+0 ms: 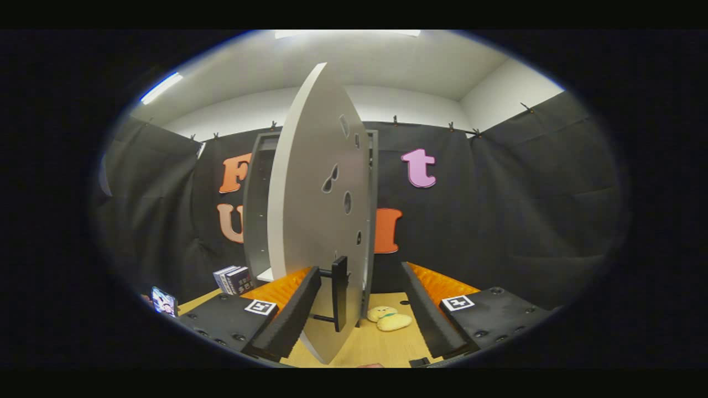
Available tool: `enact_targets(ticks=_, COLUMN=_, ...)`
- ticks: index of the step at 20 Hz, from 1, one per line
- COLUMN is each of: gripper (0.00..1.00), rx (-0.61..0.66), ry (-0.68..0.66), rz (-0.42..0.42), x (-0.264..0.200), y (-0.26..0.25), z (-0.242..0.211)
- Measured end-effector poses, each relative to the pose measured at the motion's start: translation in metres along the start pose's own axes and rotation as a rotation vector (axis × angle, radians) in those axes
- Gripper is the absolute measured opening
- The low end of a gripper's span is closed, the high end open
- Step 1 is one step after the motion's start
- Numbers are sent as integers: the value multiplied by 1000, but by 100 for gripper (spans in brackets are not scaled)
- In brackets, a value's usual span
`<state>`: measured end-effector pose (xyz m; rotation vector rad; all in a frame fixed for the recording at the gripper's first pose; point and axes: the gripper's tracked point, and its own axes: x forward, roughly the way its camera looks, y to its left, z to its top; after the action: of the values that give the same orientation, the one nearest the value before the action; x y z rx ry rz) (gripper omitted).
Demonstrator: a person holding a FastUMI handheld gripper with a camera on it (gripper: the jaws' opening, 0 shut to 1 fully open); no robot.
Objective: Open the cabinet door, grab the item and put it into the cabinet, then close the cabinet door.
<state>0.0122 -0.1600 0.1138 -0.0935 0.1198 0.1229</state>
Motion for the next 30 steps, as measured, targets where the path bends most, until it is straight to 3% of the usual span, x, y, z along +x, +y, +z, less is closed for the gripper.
enact_targets(ticks=8, gripper=94, rx=59, ry=0, rz=171, x=56, y=108, z=-6)
enact_targets(ticks=15, gripper=98, rx=62, ry=57, rz=269, x=106, y=182, z=-35)
enact_targets(ticks=22, gripper=98, rx=41, ry=15, rz=194, x=139, y=172, z=-32)
enact_targets(ticks=30, gripper=97, rx=49, ry=38, rz=200, x=178, y=195, z=-37)
